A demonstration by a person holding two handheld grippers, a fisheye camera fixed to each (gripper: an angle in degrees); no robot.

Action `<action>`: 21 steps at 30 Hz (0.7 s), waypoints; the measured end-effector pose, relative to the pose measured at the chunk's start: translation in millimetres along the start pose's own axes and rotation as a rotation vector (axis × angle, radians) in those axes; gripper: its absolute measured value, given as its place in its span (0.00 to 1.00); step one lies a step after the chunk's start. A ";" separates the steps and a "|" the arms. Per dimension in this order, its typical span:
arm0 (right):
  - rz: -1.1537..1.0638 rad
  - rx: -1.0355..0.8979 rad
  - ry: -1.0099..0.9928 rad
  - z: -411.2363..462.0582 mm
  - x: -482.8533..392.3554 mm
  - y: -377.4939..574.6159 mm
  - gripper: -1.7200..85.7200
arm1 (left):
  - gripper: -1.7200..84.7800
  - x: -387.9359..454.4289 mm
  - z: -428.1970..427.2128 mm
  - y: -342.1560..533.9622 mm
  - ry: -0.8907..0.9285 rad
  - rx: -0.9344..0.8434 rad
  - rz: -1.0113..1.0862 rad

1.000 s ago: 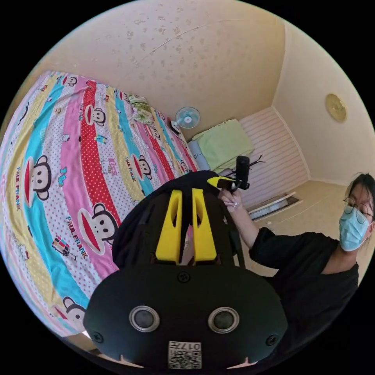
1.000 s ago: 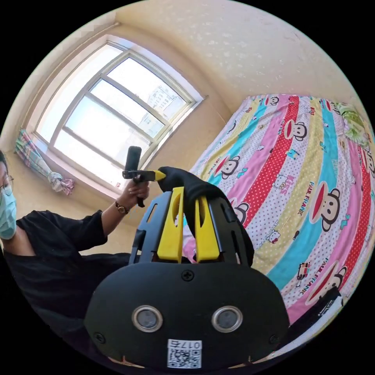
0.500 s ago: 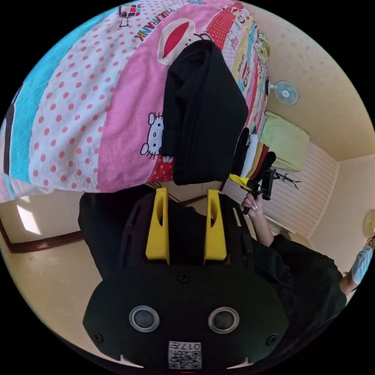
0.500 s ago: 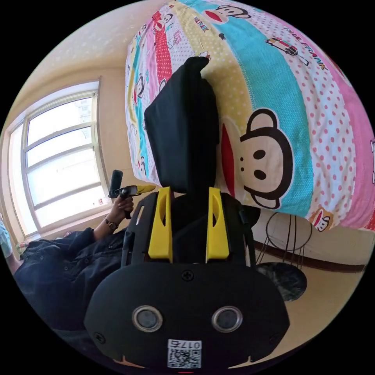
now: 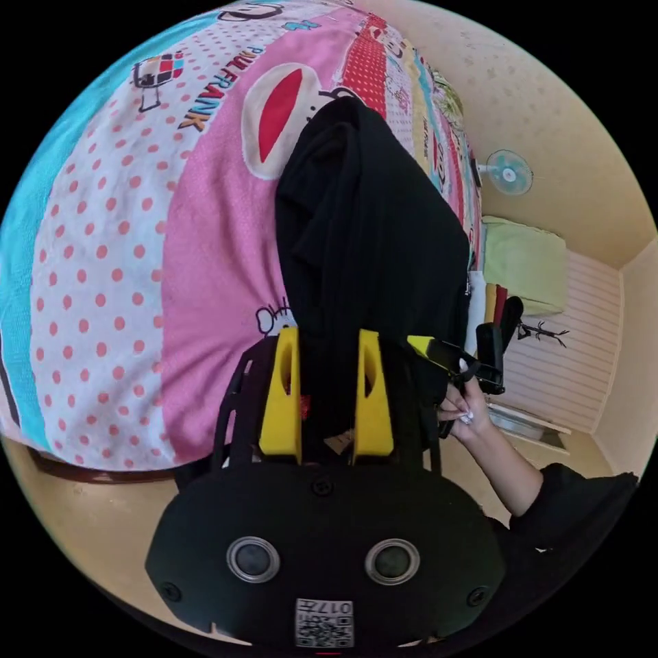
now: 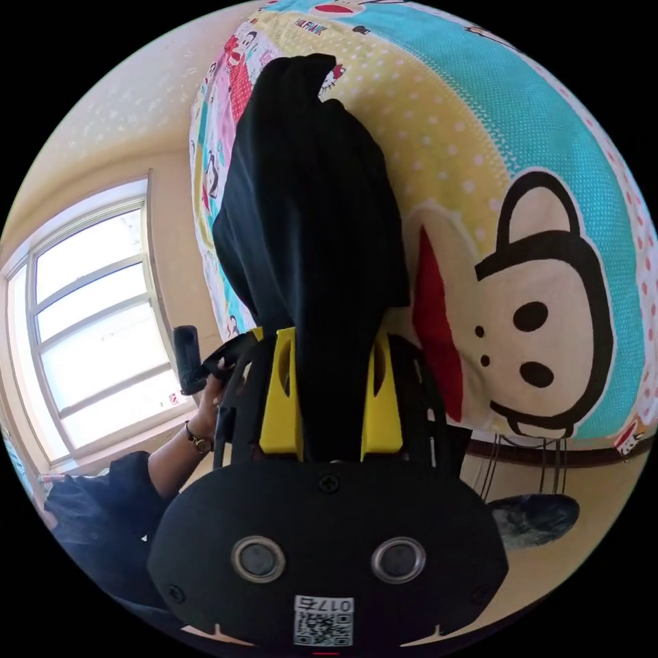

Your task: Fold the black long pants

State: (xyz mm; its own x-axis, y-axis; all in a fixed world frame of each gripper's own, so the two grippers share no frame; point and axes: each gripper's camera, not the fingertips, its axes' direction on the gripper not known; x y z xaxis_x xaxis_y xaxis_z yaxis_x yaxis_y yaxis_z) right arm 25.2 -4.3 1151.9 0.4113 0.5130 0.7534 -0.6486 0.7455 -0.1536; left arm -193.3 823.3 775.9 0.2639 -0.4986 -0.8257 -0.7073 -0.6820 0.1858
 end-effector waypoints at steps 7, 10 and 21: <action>-0.107 -0.130 -0.138 -11.2 -106.2 33.5 0.12 | 0.12 19.4 -100.2 50.1 0.046 0.027 0.105; -0.225 -0.185 -0.156 12.5 -190.0 36.2 0.12 | 0.12 12.1 -174.4 69.6 0.028 0.128 0.070; -0.361 -0.332 0.120 130.9 -353.4 -7.4 0.16 | 0.13 -129.8 -322.9 86.4 -0.060 0.355 -0.252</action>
State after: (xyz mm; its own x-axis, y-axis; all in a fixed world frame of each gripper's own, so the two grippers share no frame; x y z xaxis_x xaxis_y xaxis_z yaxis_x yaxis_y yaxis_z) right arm -199.2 -246.8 970.5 0.6552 0.2277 0.7203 -0.2201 0.9697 -0.1064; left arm -76.9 656.3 1071.2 0.4259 -0.3014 -0.8531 -0.8100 -0.5472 -0.2111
